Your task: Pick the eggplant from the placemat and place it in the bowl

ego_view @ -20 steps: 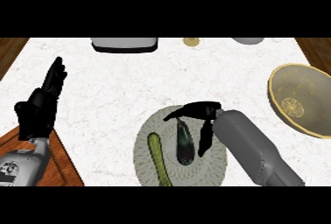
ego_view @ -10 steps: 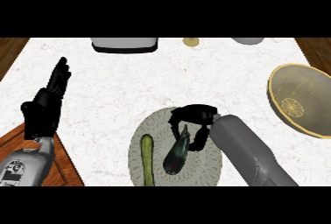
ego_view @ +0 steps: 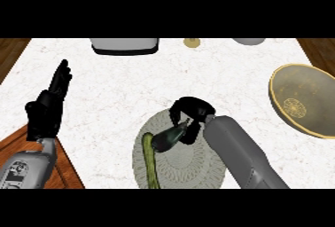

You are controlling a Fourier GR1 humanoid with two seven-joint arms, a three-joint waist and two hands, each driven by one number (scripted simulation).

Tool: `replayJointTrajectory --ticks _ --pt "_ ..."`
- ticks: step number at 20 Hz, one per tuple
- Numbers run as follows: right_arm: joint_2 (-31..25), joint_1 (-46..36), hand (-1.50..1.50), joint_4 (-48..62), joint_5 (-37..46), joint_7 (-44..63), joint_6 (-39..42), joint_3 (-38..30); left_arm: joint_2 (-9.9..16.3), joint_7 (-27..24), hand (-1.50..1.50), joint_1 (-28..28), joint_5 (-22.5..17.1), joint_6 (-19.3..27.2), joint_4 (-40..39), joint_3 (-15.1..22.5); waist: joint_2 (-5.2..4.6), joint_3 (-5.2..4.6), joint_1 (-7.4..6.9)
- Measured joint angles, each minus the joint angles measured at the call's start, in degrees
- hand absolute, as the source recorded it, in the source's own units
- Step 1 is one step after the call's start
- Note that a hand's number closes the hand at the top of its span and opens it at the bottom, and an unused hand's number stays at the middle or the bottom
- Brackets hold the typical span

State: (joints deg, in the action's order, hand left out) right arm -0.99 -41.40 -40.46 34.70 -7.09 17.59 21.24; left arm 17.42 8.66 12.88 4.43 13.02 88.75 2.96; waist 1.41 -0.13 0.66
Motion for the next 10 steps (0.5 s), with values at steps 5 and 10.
replayJointTrajectory --ticks 5,10 --pt "0.7 0.3 1.50 -4.2 0.4 18.8 -14.2 -0.2 0.3 0.3 0.00 0.0 -0.2 -0.4 0.0 -0.3 -0.01 0.00 -0.35" --pt "0.9 0.7 1.50 -15.2 -1.9 32.8 -28.2 2.7 0.2 0.8 0.00 0.5 -0.1 -0.6 -0.1 -0.2 0.03 0.07 -0.49"
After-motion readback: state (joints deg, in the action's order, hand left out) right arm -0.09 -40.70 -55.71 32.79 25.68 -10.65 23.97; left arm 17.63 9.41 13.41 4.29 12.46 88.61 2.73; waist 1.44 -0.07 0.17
